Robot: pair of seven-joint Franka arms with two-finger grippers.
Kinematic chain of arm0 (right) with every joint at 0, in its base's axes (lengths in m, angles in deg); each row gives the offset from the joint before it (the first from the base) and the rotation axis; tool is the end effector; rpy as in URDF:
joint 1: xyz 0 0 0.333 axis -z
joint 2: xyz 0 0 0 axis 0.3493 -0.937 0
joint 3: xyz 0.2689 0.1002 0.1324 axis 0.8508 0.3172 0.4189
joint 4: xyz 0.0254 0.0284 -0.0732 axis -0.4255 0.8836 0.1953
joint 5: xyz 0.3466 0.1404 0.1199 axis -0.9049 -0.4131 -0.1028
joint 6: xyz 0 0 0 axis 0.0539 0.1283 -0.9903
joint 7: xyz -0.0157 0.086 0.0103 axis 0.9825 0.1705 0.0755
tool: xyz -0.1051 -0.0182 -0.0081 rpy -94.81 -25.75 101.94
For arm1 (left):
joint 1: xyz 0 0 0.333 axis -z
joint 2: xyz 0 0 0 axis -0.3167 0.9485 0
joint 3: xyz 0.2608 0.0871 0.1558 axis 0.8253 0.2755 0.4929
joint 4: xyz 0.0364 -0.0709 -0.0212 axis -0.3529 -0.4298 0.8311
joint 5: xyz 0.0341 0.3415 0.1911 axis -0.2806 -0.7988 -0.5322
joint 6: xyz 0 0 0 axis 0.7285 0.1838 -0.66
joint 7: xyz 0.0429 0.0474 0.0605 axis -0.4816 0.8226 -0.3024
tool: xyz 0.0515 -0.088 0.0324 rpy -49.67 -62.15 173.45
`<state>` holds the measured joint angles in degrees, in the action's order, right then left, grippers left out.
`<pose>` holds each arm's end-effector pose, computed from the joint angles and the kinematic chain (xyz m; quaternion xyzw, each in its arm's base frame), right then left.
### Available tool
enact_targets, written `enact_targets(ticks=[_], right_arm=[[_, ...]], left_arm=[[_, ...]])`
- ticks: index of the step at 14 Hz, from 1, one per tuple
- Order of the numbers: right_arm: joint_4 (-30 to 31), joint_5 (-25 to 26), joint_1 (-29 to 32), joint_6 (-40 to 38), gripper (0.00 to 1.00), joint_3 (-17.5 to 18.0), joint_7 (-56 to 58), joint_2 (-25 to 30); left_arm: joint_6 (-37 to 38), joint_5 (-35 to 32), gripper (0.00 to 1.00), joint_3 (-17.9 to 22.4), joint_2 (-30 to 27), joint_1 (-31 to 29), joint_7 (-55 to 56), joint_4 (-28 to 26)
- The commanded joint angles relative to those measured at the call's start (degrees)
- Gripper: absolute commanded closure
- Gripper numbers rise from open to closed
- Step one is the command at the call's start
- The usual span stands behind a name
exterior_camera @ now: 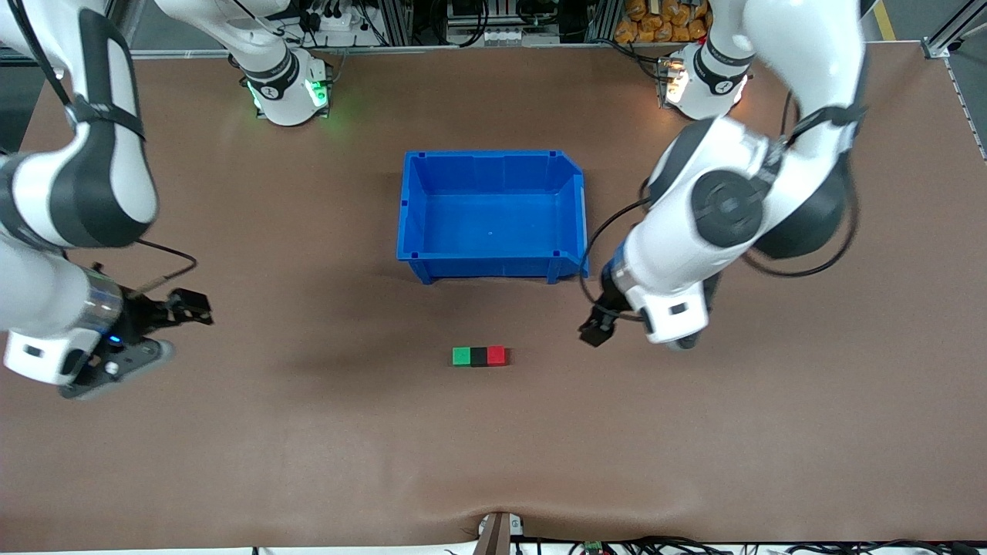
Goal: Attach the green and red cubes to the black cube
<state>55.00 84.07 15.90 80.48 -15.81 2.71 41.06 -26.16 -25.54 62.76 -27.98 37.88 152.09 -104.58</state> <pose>0.6780 0.0212 0.5013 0.9791 0.2012 -0.0297 0.0068 0.6409 -0.3236 0.5215 0.8694 0.4890 -0.0427 0.0563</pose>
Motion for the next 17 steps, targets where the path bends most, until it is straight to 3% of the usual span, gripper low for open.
enact_targets(ticks=[1, 4, 7, 12, 17], right_arm=[[9.99, 2.04, 3.12, 0.52, 0.00, -0.65, -1.77, 9.39], [14.75, 1.70, 8.30, 0.96, 0.00, -0.65, -2.29, 14.33], [14.58, 1.25, 9.99, -2.01, 0.00, -0.56, -7.79, 16.08], [14.32, 1.25, 4.65, -8.09, 0.00, 0.94, -19.68, 21.09], [10.81, 1.43, 2.87, -10.73, 0.00, 1.02, -18.99, 21.54]], left_arm=[[4.18, -0.76, 0.00, -0.08, -5.40, -3.15, -10.44, -2.09], [9.11, -0.76, 0.00, 0.01, -8.65, -7.28, -24.76, -2.18], [12.89, -0.76, 0.00, -0.08, -11.82, -11.58, -38.83, -2.27], [18.17, -3.22, 0.00, -0.08, -15.77, -17.38, -56.93, -3.05], [18.53, -3.23, 0.00, -0.61, -21.04, -25.38, -72.34, -8.49]])
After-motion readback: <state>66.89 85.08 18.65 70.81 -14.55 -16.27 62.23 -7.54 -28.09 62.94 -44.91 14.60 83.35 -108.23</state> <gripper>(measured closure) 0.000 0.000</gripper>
